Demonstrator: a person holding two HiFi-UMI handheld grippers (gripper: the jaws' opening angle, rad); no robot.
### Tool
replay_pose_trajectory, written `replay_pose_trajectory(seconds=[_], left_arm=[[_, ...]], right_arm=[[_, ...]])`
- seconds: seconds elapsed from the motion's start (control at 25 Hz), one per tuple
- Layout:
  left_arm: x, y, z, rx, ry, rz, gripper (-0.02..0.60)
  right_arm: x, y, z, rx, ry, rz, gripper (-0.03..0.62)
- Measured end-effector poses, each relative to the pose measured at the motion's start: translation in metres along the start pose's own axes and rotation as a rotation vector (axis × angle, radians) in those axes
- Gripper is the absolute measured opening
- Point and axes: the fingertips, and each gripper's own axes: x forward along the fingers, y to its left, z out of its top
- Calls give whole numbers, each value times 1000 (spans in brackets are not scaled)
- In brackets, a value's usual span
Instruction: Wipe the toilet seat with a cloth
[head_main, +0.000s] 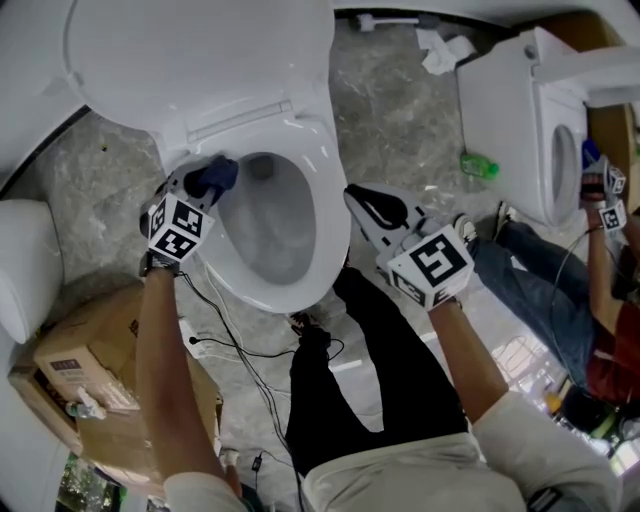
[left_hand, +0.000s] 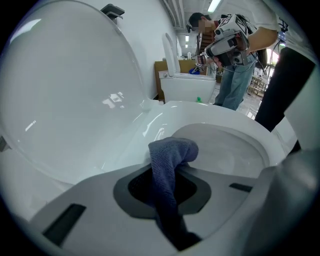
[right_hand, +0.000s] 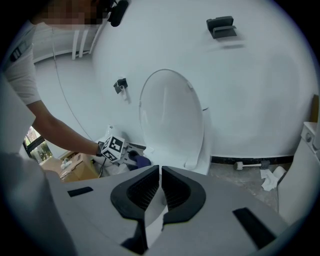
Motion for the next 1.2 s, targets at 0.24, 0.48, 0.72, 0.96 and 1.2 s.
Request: replay_pose_trajectory(seconds=[0.24,0.48,0.72,0.96,1.2], left_arm=[[11,17,23,44,1,52,41],[22,20,37,-3,-7,65,41],[28,27,55,-76,-45,84,41],[22,49,108,-290,-192,163,40],[-7,51,148,-498,-358,184,40]], right_arm=[[7,-10,9,-4,-3,-1,38],[1,-18,13,17,-21,-24,38],[-12,-21,18,47,-47,-60,38],[-39,-19,25,63,-77,-104,38],[-77,-24,36,65,-108,-164,38]])
